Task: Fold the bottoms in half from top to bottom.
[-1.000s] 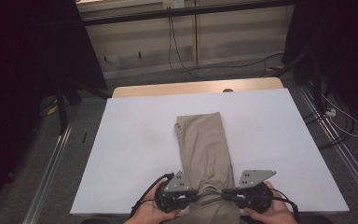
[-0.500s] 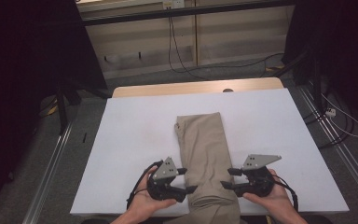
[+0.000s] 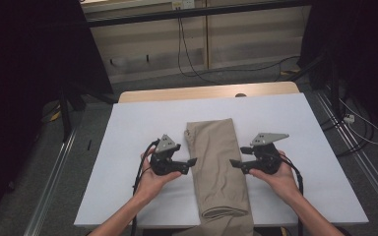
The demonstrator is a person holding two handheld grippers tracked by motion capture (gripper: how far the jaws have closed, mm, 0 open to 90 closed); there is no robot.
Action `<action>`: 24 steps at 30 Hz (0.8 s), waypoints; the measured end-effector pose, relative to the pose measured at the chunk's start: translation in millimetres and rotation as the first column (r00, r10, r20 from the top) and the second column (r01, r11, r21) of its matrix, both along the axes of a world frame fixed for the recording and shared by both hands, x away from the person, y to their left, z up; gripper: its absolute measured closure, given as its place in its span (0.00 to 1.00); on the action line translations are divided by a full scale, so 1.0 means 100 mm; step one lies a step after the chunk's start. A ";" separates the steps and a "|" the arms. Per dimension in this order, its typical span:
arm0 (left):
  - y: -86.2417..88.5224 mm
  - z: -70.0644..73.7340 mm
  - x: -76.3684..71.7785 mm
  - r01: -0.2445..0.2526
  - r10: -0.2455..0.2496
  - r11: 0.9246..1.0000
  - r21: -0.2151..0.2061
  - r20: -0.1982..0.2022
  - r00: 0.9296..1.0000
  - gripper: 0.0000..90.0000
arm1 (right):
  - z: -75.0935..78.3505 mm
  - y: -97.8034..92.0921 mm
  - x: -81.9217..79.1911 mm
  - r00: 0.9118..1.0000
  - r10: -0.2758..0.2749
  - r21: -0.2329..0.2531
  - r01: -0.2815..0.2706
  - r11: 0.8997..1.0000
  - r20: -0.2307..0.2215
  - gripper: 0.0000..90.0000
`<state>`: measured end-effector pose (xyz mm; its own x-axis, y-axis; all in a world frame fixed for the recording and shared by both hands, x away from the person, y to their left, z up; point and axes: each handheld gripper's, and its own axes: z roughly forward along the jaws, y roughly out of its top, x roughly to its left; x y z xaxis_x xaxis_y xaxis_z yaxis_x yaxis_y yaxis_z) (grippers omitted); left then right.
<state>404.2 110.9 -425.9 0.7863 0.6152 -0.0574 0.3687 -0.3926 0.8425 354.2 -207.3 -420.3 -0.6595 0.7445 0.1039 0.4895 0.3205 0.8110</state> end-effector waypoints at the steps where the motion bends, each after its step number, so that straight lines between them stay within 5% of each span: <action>1: -0.01 0.00 0.09 -0.005 0.005 1.000 0.006 -0.006 1.000 0.20 | 0.02 -0.01 0.08 1.000 -0.017 -0.009 0.017 1.000 0.011 0.41; 6: -0.05 -0.03 0.50 -0.036 0.034 0.998 -0.046 -0.050 0.998 0.23 | 0.01 -0.05 0.52 0.997 -0.078 0.053 0.077 0.996 0.009 0.43; 12: -0.11 -0.07 0.90 -0.067 0.069 0.998 0.021 -0.066 0.995 0.23 | 0.01 0.00 0.99 0.994 -0.113 0.033 0.113 0.993 -0.015 0.47; 15: -0.13 -0.10 1.08 -0.097 0.096 0.995 0.002 -0.114 0.989 0.28 | 0.01 0.03 1.22 0.991 -0.134 0.004 0.134 0.991 -0.007 0.53; 19: -0.18 -0.16 1.24 -0.113 0.116 0.993 0.032 -0.115 0.987 0.41 | -0.08 0.05 1.50 0.985 -0.167 -0.038 0.166 0.985 -0.031 0.58; 24: -0.22 -0.28 1.36 -0.118 0.122 0.992 0.039 -0.146 0.982 0.37 | -0.25 0.08 1.71 0.980 -0.189 -0.078 0.184 0.980 -0.065 0.56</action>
<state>539.7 88.9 -453.8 0.6908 0.7078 -0.1479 0.5346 -0.3622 0.7636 525.3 -199.1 -445.1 -0.5013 0.8608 0.0881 0.6019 0.2738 0.7501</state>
